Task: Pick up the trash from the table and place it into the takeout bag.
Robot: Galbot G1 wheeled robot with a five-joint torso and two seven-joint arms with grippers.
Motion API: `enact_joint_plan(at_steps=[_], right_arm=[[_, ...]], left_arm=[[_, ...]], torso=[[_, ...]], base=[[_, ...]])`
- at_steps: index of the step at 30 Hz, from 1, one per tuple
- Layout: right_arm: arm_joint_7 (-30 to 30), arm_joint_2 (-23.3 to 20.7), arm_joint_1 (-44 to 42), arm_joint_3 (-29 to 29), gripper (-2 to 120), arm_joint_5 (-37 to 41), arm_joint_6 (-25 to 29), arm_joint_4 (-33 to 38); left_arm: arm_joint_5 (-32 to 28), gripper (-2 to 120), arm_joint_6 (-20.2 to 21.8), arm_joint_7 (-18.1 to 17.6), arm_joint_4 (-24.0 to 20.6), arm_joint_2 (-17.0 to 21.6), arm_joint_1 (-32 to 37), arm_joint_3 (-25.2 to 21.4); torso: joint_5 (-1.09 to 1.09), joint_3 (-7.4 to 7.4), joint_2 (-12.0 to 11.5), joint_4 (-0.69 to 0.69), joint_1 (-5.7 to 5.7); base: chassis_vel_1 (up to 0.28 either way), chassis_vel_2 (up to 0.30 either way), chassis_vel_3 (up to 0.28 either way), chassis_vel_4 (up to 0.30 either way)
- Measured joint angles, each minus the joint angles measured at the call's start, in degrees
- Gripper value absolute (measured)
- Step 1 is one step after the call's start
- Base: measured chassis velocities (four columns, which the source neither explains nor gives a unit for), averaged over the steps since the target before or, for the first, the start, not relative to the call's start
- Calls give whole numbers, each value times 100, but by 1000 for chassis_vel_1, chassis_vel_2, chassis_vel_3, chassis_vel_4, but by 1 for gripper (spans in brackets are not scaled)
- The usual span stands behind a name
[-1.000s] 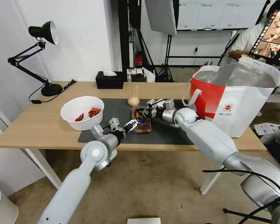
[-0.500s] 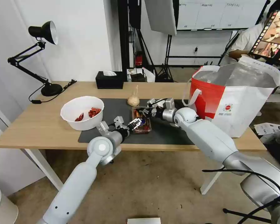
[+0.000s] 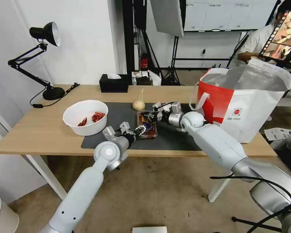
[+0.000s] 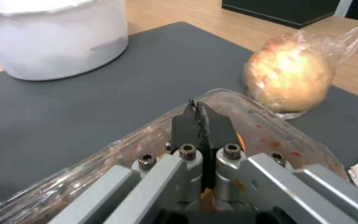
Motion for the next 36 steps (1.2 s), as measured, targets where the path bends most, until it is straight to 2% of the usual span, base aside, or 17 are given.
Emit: enact_joint_plan(at_steps=[1, 2, 8, 12, 19, 21, 26, 28, 30, 32, 34, 36], right_arm=[[0, -3, -13, 0, 0, 5, 0, 7], [0, -3, -13, 0, 0, 5, 0, 7], [0, -21, -58, 10, 0, 45, 1, 41], [0, -36, -77, 23, 0, 74, 1, 73], [135, -131, -231, 179, 0, 438, 105, 253], [510, -191, -381, 311, 0, 1131, 435, 463], [1029, -291, -616, 509, 2, 1904, 782, 914], [1515, -490, -838, 652, 14, 2284, 1028, 1512], [1622, -564, -897, 697, 17, 2331, 1058, 1701], [1950, -950, -1172, 890, 29, 2373, 1144, 2396], [2032, -1038, -1252, 938, 30, 2372, 1160, 2537], [2332, -1400, -1685, 1244, 42, 2255, 1208, 3067]], left_arm=[[-1, 33, -9, -2, -9, 6, 2, -7], [-1, 33, -9, -2, -9, 6, 2, -7], [-9, 8, -36, -17, -117, 16, 39, -24], [-5, 1, -42, -20, -117, 7, 55, -28], [8, 0, -67, -25, -117, -2, 93, -35], [13, 0, -131, -36, -133, -2, 101, -38], [16, 0, -169, -53, -212, 4, 107, -56], [19, 0, -233, -72, -326, 35, 109, -113], [19, 0, -255, -73, -367, 52, 109, -128], [32, 0, -308, -73, -526, 141, 100, -197], [36, 0, -319, -74, -554, 159, 97, -215], [85, 0, -382, -73, -670, 248, 75, -278]], torso=[[0, 0, 0, 0, 0], [0, 0, 0, 0, 0], [0, 0, 0, 0, 0], [0, 0, 0, 0, 0], [0, 0, 0, 0, 0], [0, 0, 0, 0, 0], [1, 0, 0, 0, 0], [1, 0, 0, 0, 1], [1, 0, 0, 1, 0], [0, -1, 0, 1, 0], [0, -1, 0, 0, 0], [1, -1, 0, 0, 0]], base=[[0, 0, 0, 0], [0, 0, 0, 0], [0, 0, 0, 0], [0, 0, 0, 0], [0, 0, 0, 0], [0, 0, 0, 0], [0, 0, 0, 0], [0, 0, 0, 0], [0, 0, 0, 0], [0, 0, 0, 0], [0, 0, 0, 0], [0, 0, 0, 0]])
